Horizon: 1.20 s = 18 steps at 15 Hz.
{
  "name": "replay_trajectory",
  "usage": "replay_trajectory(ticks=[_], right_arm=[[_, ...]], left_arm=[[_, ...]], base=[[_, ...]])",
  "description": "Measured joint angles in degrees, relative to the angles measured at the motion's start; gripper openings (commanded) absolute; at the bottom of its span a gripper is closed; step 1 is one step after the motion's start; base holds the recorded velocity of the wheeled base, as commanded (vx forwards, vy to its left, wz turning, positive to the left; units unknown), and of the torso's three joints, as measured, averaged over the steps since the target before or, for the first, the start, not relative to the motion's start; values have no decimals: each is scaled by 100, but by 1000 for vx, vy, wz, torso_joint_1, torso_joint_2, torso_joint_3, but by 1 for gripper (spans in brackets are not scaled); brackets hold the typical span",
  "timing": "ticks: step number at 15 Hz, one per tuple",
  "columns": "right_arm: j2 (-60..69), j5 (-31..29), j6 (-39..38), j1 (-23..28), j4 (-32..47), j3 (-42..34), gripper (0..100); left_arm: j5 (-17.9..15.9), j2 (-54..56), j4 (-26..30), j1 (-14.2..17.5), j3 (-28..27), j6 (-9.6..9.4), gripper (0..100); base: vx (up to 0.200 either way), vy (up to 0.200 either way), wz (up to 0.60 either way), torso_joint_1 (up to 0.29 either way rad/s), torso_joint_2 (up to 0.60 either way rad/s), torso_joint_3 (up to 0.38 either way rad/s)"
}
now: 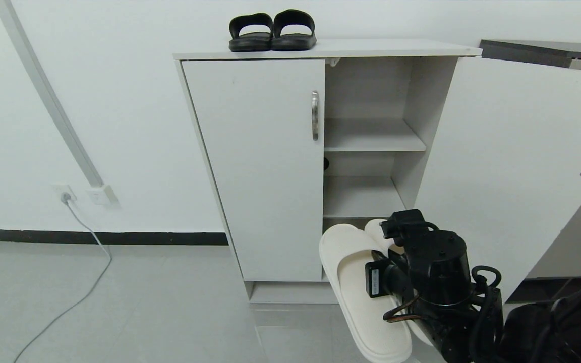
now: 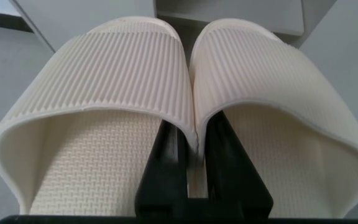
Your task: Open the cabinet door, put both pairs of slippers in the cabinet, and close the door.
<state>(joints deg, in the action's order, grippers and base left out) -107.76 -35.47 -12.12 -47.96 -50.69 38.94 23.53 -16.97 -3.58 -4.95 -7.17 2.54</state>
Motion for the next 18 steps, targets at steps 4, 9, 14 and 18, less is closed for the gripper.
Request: replay_trajectory(ticks=[4, 9, 14, 18], right_arm=[[-83, 12, 0, -13, -29, -2, 0], [-194, -33, 99, -112, -38, 199, 0], [-720, -719, -13, -113, 0, 946, 0], [-1195, -889, -72, -85, 13, 1346, 0]], left_arm=[[-981, 1075, 132, 261, 651, -93, 0], [-2110, 1587, 361, 474, 714, -368, 0], [-2139, 1699, 361, 497, 717, -388, 0], [-2142, 1713, 361, 502, 717, -349, 0]], base=[[0, 0, 0, 0, 0, 0], [0, 0, 0, 0, 0, 0], [0, -40, 0, 0, 0, 0], [0, -200, 0, 4, 1, 4]])
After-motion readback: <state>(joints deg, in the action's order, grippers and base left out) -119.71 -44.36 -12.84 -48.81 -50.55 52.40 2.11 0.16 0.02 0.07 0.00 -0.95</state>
